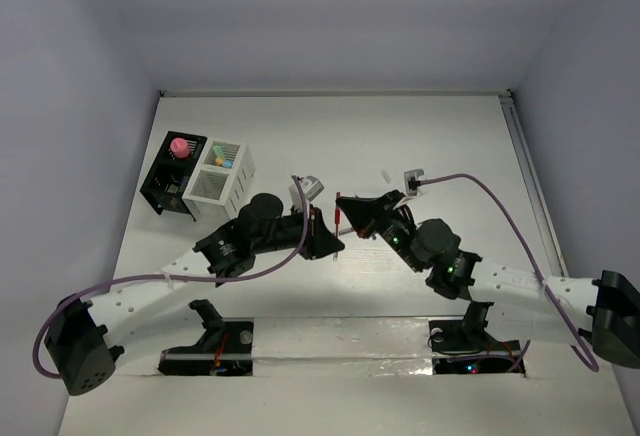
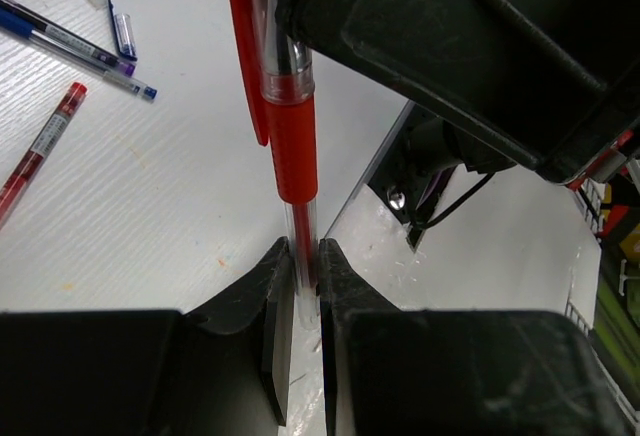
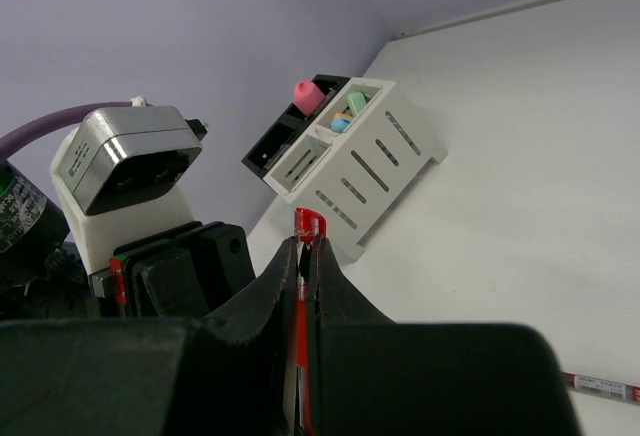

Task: Sort the stationery into containers
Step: Close the pen cap on the pen, then place the pen in the storage box.

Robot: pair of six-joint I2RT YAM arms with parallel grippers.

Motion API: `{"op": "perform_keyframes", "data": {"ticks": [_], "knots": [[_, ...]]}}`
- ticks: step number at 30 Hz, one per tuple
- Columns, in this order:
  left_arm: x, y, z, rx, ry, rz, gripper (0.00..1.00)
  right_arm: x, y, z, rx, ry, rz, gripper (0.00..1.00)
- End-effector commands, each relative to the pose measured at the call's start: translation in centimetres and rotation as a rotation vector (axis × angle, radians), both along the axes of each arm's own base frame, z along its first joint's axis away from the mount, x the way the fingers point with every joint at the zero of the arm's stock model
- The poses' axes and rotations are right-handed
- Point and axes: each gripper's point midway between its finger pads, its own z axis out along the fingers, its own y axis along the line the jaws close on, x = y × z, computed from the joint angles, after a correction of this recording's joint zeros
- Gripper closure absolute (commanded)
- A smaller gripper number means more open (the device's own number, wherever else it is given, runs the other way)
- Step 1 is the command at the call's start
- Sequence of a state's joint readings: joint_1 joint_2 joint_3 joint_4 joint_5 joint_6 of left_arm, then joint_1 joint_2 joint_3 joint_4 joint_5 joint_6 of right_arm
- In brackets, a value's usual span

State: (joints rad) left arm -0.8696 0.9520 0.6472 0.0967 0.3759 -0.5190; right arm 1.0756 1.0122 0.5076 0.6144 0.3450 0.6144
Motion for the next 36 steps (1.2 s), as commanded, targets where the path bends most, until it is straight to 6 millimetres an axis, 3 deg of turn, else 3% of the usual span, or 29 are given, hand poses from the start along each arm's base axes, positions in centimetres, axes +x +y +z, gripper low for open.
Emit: {"op": "perform_keyframes", "data": {"ticks": [1,4,8,12,14,16,19,22,27,33,34,36], "knots": [[3.5,1.2,21.1,-0.523,-0.433,0.162,1.00,-6.9,1.0,-13.8,-0.395,0.224,0.273,1.00],[4.2,1.3,21.0,-0.507,-0.439,0.184,1.00,-7.4,1.0,-13.5,-0.380,0.220,0.286,1.00],[5.0,0.8,18.7,-0.460,-0.421,0.193,1.00,-7.3,0.6,-12.1,-0.328,0.200,0.271,1.00],[5.6,0.4,15.6,-0.417,-0.367,0.206,1.00,-6.7,0.2,-8.3,-0.246,0.154,0.233,1.00],[5.8,0.6,14.2,-0.394,-0.352,0.222,1.00,-6.4,-0.6,-5.5,-0.212,0.107,0.204,1.00],[6.0,0.8,13.7,-0.382,-0.350,0.240,1.00,-6.2,-1.2,-3.3,-0.192,0.073,0.188,0.91],[6.3,1.0,13.3,-0.376,-0.353,0.257,1.00,-6.3,-2.3,-2.2,-0.220,0.048,0.180,0.75],[6.2,0.8,13.8,-0.400,-0.364,0.248,1.00,-6.8,-2.1,-2.8,-0.267,0.062,0.216,0.62],[5.4,0.0,14.1,-0.429,-0.370,0.180,1.00,-7.3,-1.6,-3.4,-0.293,0.055,0.256,0.53],[4.2,-0.4,13.5,-0.439,-0.371,0.110,1.00,-7.2,-3.5,0.6,-0.333,-0.110,0.265,0.45],[4.0,-0.4,13.4,-0.442,-0.369,0.101,1.00,-7.4,-3.6,2.6,-0.326,-0.148,0.272,0.45],[3.3,-0.7,13.1,-0.448,-0.366,0.058,1.00,-7.9,-4.2,3.9,-0.359,-0.204,0.301,0.42]]}}
